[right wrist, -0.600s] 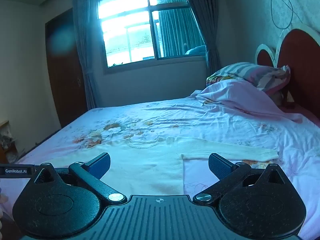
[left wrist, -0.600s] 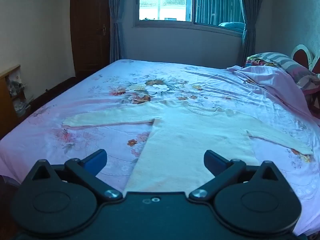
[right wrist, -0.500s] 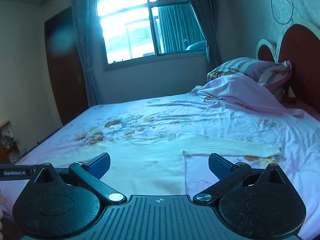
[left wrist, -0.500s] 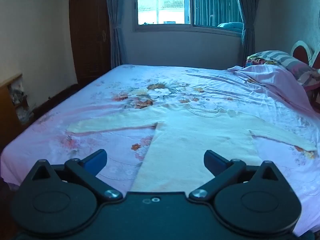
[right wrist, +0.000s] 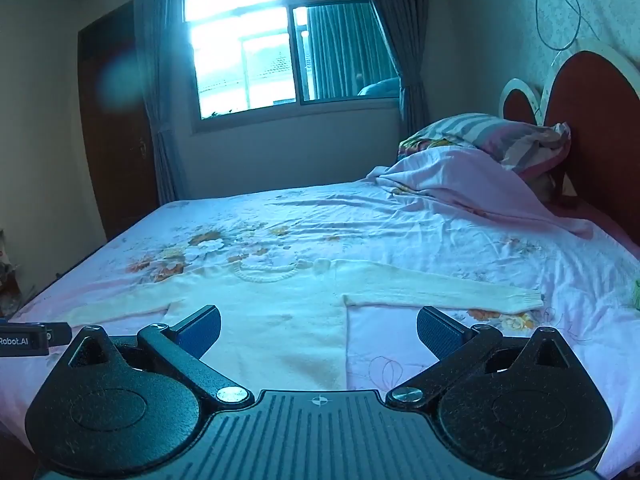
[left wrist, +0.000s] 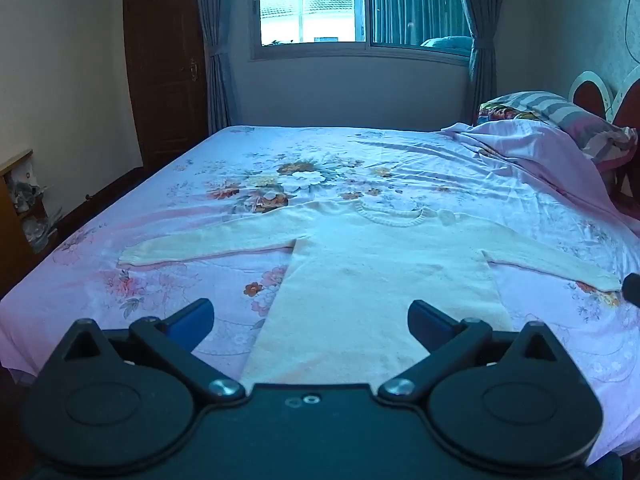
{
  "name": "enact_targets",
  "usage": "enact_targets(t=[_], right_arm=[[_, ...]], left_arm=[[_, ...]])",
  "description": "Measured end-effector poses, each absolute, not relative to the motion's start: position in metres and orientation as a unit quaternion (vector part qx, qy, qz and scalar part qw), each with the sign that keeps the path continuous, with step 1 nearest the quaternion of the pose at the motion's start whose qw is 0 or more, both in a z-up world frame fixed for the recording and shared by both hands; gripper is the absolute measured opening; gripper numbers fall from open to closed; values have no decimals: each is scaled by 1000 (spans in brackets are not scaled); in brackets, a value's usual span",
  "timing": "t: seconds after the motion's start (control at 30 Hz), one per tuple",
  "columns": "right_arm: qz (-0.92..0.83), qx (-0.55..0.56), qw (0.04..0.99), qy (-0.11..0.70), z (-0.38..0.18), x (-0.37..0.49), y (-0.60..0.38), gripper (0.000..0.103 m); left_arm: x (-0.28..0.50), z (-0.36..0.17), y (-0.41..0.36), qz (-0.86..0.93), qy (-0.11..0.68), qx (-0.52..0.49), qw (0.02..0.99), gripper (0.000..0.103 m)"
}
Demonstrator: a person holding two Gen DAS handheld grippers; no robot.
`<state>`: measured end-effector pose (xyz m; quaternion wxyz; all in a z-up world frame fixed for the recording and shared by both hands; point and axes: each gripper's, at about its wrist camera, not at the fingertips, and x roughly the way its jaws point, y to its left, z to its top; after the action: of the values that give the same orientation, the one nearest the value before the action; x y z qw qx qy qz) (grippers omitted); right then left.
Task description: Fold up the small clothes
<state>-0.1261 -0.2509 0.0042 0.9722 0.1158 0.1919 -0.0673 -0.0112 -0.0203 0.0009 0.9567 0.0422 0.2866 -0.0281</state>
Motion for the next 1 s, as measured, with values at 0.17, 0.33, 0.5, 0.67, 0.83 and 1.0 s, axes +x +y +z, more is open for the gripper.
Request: enact_targets(t=[0.17,0.33,0.5,0.67,0.83,1.0], right_arm=[[-69,120,973,186,9,-127,-250,103],[-64,115,974,183,10,-127,-244,103],[-60,115,974,184,7,-127,-245,103],[-62,116,974,182,6,-127,-246,103],[-65,117,975,180,5,-128,-248,103],[-64,116,975,180,5,-128,-247,103]], left_arm=[[-10,1,-19,-26,292,37,955,102],[-10,0,-17,-22,295,37,954,102],[-12,0,-18,-19,292,35,956,102],[-14,-1,-20,-20,294,33,955,102],[-15,0,-21,-21,290,39,956,102],[-14,0,-22,-21,293,38,955,102]])
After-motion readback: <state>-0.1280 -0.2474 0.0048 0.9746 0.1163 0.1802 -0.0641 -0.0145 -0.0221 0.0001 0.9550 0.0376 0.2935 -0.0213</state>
